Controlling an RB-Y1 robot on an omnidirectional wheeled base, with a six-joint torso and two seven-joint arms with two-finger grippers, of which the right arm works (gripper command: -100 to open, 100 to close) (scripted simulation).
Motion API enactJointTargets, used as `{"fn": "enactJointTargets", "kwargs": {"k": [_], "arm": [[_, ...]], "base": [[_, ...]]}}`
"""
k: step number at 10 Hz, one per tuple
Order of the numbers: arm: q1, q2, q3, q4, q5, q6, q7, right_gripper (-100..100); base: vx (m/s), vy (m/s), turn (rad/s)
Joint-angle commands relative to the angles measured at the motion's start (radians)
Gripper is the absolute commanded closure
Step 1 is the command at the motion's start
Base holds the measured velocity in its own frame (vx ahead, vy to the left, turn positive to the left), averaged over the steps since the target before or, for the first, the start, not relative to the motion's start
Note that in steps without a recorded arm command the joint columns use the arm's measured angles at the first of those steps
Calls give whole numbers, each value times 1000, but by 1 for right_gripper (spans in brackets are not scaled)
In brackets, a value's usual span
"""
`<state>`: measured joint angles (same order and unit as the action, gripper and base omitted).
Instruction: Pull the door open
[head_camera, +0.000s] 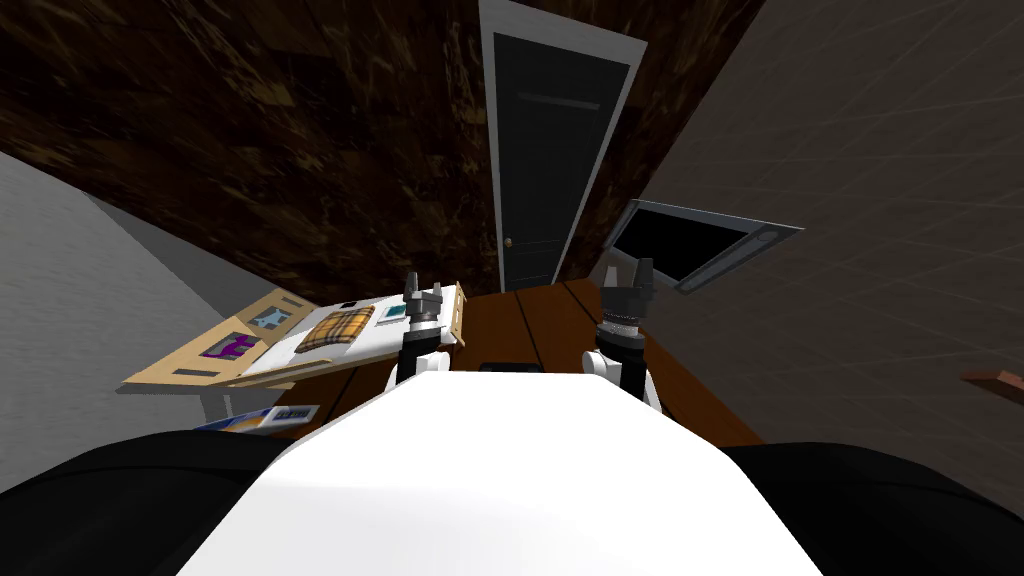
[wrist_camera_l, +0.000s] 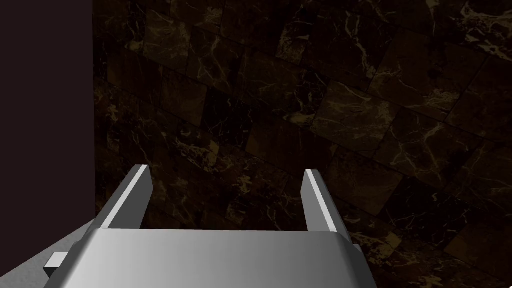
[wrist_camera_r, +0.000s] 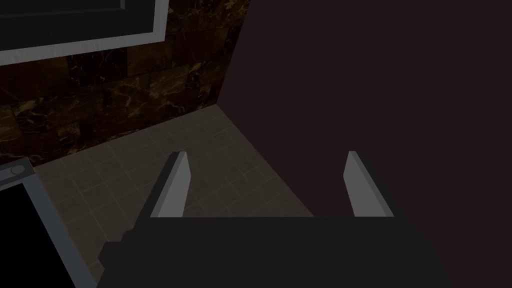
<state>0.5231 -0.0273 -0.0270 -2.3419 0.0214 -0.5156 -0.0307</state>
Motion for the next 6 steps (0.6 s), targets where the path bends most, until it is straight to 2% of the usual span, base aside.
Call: {"fn": "enactJointTargets", "kwargs": {"k": [1,6], "arm": [[-5,-7,1,21,12,-6,15,-100],[-25,-23,6,93,55,-30,68,-100]], "base": [[99,15,63],[184,28,57]]}}
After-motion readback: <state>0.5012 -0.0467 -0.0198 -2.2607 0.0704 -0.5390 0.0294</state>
